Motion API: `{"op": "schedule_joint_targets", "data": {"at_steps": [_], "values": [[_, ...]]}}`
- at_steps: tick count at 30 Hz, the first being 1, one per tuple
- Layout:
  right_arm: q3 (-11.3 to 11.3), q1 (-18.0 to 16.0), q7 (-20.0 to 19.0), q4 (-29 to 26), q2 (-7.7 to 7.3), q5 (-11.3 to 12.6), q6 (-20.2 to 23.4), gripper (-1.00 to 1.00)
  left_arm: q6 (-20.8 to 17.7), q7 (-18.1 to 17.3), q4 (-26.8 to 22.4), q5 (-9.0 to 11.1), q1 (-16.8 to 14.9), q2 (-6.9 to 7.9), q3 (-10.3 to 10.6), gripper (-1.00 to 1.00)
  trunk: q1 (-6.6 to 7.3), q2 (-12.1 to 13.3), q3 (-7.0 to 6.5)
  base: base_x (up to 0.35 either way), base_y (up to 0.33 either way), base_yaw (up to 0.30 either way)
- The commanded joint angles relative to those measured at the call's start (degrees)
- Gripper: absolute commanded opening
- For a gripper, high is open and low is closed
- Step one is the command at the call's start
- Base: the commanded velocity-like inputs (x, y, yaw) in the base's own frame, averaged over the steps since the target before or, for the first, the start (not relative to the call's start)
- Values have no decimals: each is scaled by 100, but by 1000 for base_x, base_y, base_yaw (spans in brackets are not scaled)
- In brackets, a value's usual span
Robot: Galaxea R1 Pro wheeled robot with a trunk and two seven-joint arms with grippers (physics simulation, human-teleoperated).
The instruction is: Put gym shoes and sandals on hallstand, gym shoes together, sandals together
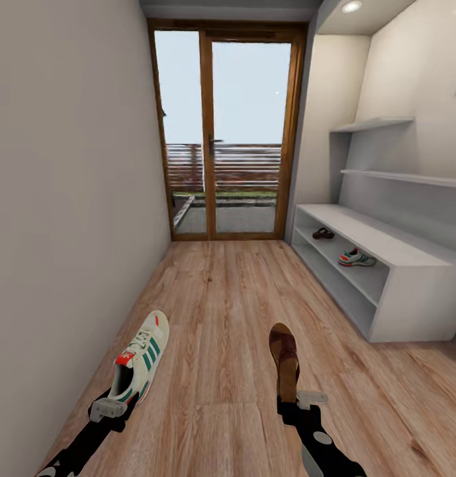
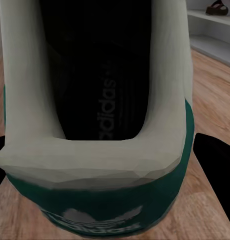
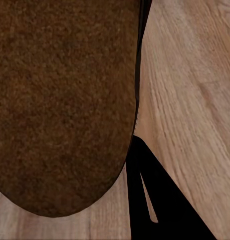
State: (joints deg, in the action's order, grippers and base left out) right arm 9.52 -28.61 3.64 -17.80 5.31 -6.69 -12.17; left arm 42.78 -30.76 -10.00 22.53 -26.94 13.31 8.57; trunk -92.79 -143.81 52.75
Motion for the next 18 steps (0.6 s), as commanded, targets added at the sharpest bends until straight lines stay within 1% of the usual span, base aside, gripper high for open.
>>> {"op": "schedule_joint_targets", "data": {"at_steps": [1, 18], "values": [[32, -4, 14, -5, 5, -40, -1, -100, 11, -27, 2, 67, -5, 2, 31, -100, -2, -2, 6, 347, 0, 0], [15, -4, 14, -4, -4, -35, 21, -100, 11, -30, 6, 74, -4, -1, 31, -100, -2, -2, 6, 347, 0, 0]]}}
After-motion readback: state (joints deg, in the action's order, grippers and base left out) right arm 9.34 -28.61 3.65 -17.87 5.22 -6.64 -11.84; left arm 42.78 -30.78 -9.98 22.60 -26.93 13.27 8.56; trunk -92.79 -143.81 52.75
